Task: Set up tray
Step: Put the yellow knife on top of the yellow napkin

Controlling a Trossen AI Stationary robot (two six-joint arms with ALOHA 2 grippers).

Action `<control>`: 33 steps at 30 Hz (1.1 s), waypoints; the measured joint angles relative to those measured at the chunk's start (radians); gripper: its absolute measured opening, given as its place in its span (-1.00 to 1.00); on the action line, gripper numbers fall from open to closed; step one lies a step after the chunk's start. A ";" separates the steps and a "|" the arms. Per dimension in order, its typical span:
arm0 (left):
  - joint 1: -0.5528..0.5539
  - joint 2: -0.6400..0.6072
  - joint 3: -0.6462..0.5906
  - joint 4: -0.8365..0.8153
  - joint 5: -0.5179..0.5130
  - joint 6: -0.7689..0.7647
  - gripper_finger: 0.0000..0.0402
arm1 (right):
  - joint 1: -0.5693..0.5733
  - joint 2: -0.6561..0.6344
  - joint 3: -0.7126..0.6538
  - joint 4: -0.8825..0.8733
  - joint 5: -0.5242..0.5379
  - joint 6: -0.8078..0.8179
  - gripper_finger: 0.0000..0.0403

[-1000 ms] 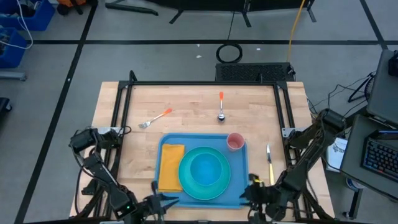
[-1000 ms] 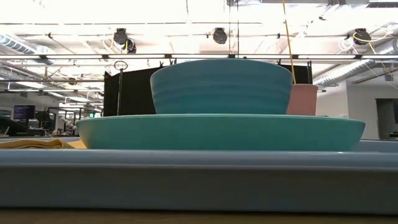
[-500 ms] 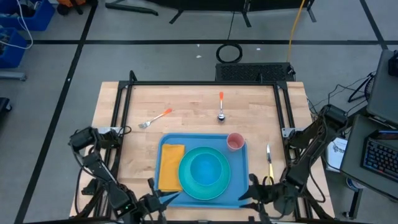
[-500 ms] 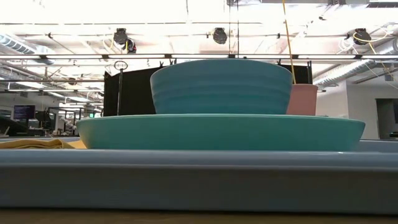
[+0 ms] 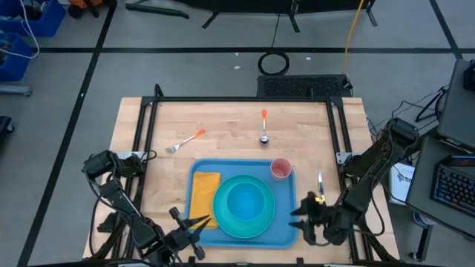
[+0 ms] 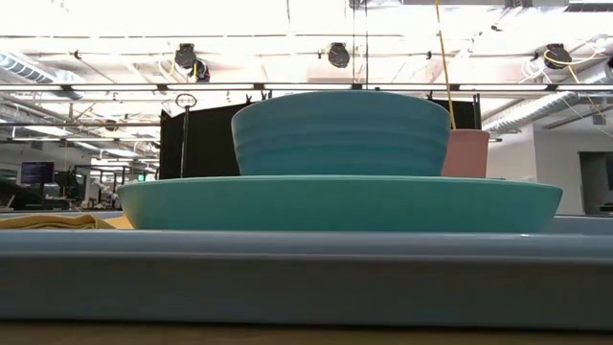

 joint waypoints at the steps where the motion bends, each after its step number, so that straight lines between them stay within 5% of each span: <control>1: 0.002 -0.007 0.000 -0.001 0.000 0.009 -0.77 | -0.006 -0.014 0.000 -0.051 -0.001 0.046 -0.03; 7: 0.013 -0.041 -0.001 -0.054 -0.007 0.025 -0.77 | -0.065 -0.089 0.000 -0.325 -0.148 0.315 0.14; 15: 0.010 -0.131 0.000 -0.331 -0.007 -0.146 -0.77 | -0.182 -0.151 0.001 -0.638 -0.398 0.502 0.07; 25: 0.007 -0.161 0.000 -0.735 0.010 -0.532 -0.77 | -0.220 -0.161 0.001 -0.782 -0.579 0.621 0.02; 33: -0.036 -0.161 -0.052 -0.810 0.000 -0.728 -0.77 | -0.180 -0.141 -0.061 -0.754 -0.655 0.711 -0.01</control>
